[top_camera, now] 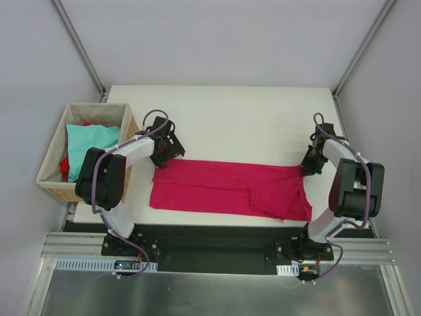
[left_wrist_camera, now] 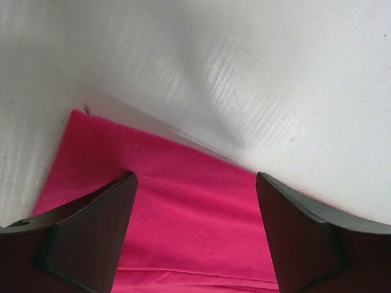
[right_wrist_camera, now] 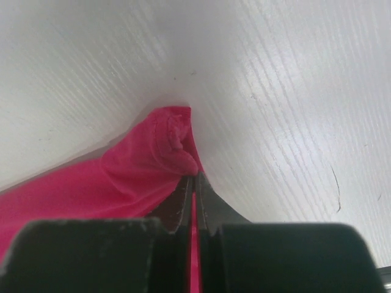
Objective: Fold and stack the t-shirts
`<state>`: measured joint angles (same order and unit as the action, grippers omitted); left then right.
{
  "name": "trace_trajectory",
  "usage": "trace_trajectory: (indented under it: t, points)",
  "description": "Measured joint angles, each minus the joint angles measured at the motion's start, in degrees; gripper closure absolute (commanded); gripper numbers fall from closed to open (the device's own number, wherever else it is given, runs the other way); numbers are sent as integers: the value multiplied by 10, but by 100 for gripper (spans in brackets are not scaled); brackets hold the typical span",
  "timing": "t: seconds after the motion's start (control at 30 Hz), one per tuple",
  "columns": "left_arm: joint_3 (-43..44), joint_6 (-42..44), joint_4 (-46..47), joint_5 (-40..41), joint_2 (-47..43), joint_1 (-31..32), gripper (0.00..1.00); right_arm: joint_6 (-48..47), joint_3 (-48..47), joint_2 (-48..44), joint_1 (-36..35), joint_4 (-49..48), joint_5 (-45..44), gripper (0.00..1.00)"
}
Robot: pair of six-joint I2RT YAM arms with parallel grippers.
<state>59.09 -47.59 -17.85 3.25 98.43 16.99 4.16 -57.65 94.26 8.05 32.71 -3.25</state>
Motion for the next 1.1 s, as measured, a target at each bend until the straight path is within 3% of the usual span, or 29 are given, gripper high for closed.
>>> trace_trajectory:
  t: [0.37, 0.47, 0.5, 0.67, 0.7, 0.8, 0.83, 0.97, 1.1]
  points:
    - [-2, -9, 0, 0, -1, -10, 19, -10, 0, 0, 7, -4, -4, 100]
    - [-3, -8, 1, 0, -2, -10, 19, -16, 0, 0, 9, -4, 14, 91]
    - [-3, -5, 1, 0, -2, -10, 18, -19, 0, -1, 9, -3, 24, 82]
    - [5, 42, -4, -12, -3, -5, 14, -28, -35, -31, 10, 32, 84, 60]
    - [10, 59, -10, -13, -3, 0, 14, -28, -49, -45, 10, 40, 98, 43]
    - [43, 118, -26, -15, -3, 20, 13, -19, -88, -103, 1, 54, 123, 9]
    - [58, 139, -26, -20, -4, 31, 13, -9, -95, -122, -5, 57, 126, 3]
    - [106, 221, -23, -80, -42, 57, 12, 64, -76, -224, -61, 65, 125, 0]
    - [113, 320, -21, -177, -134, 59, 10, 202, 23, -332, -143, 77, 90, 0]
